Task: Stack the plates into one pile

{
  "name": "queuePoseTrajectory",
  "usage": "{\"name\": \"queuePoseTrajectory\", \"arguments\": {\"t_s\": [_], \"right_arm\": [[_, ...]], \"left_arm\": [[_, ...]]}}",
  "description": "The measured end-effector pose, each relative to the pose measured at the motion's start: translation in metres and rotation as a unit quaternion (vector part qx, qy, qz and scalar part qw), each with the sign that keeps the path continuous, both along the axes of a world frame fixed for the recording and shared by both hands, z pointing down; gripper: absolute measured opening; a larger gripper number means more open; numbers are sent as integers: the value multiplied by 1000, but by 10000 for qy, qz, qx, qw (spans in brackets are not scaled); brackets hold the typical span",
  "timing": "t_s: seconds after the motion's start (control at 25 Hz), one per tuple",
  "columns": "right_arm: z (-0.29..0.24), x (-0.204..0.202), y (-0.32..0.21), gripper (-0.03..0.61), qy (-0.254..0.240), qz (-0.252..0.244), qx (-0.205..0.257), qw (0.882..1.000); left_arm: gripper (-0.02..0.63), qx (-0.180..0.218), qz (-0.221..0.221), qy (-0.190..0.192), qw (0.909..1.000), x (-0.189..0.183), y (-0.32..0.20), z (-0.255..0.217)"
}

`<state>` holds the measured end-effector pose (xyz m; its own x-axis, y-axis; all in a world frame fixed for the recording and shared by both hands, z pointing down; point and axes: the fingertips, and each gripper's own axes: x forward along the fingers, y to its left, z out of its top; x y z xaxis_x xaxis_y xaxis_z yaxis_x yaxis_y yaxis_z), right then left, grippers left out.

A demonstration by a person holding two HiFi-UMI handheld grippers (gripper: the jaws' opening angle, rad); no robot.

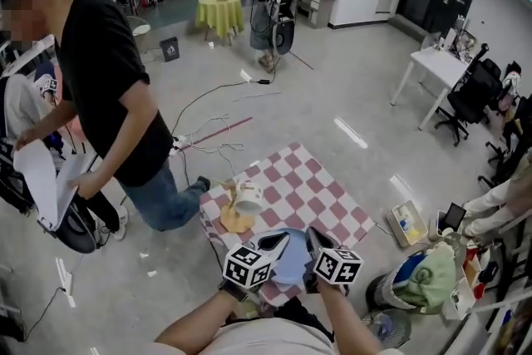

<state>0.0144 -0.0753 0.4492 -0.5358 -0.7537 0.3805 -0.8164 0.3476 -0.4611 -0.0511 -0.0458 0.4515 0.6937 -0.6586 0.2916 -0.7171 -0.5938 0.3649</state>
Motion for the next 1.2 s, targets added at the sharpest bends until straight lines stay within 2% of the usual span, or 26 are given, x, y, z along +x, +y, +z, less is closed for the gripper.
{"name": "queuePoseTrajectory", "arguments": {"t_s": [0.28,0.52,0.76,0.92,1.2], "right_arm": [[-88,-15,-8,9,-175,-211,1017,9944],[-157,-11,-24,9,-403,-197,1615,9859],[-193,-13,-28,9,-160,-272,2149,9761],[-197,-18,-26,9,-29,-361,2255,9736],[-191,-23,-25,9,-62,-438,2168,9752]], "left_arm": [[6,549,-311,308,9975,-24,-21,-78],[6,1021,-439,409,9930,-39,-35,-144],[6,1396,-509,426,9880,-47,-41,-181],[6,1518,-561,378,9861,-49,-39,-188],[6,1451,-606,368,9869,-48,-38,-179]]}}
